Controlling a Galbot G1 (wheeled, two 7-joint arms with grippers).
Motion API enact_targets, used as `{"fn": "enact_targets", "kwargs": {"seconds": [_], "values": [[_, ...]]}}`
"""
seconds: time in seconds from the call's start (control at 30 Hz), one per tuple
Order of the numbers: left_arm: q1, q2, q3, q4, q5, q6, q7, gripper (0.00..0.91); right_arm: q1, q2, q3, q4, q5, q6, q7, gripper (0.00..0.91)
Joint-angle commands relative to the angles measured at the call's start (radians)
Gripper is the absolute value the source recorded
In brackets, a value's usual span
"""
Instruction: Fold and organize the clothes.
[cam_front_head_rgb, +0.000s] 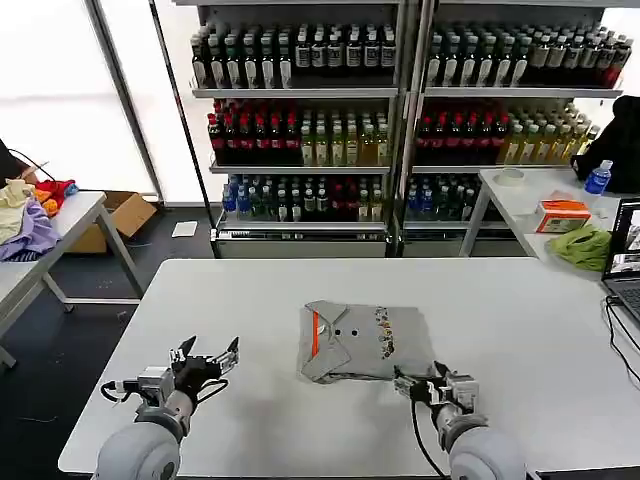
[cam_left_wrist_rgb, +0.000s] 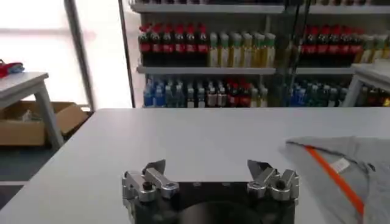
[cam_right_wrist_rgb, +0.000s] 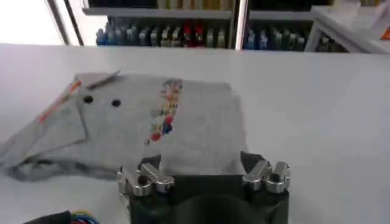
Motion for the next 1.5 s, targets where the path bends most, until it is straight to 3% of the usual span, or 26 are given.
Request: {"fn": "enact_targets", "kwargs": {"seconds": [0.03, 0.2, 0.47, 0.63, 0.93, 1.17, 1.5], "values": [[0.026, -0.045, -0.083, -0.059, 0.016, -0.001, 0.018, 0.907, 0.114, -0.018, 0.111, 0.100, -0.056, 0.000, -0.067, 0.907], [0.094, -0.126, -0.141, -0.094, 0.040, -0.029, 0.039, 0.907, 0.267, -0.059, 0.039, 0.057, -0.040, -0.002, -0.098, 0.907], [0.151, -0.152, -0.157, -0.140, 0.057, -0.031, 0.045, 0.907, 0.422, -0.043, -0.064, -0.084, 0.052, -0.002, -0.171, 0.907], [0.185, -0.175, -0.145, -0.174, 0.072, -0.028, 0.046, 0.907, 0.480, 0.009, -0.174, -0.131, 0.043, -0.002, -0.208, 0.907], [0.188, -0.189, -0.107, -0.168, 0.103, -0.021, 0.045, 0.907, 0.508, -0.024, -0.333, -0.183, 0.015, -0.003, -0.218, 0.907], [0.201, -0.180, -0.106, -0.160, 0.105, -0.019, 0.046, 0.907, 0.475, 0.006, -0.347, -0.220, -0.002, -0.003, -0.211, 0.907], [0.203, -0.172, -0.096, -0.147, 0.106, -0.017, 0.048, 0.907, 0.465, 0.123, -0.330, -0.330, -0.077, -0.001, -0.237, 0.907]]}}
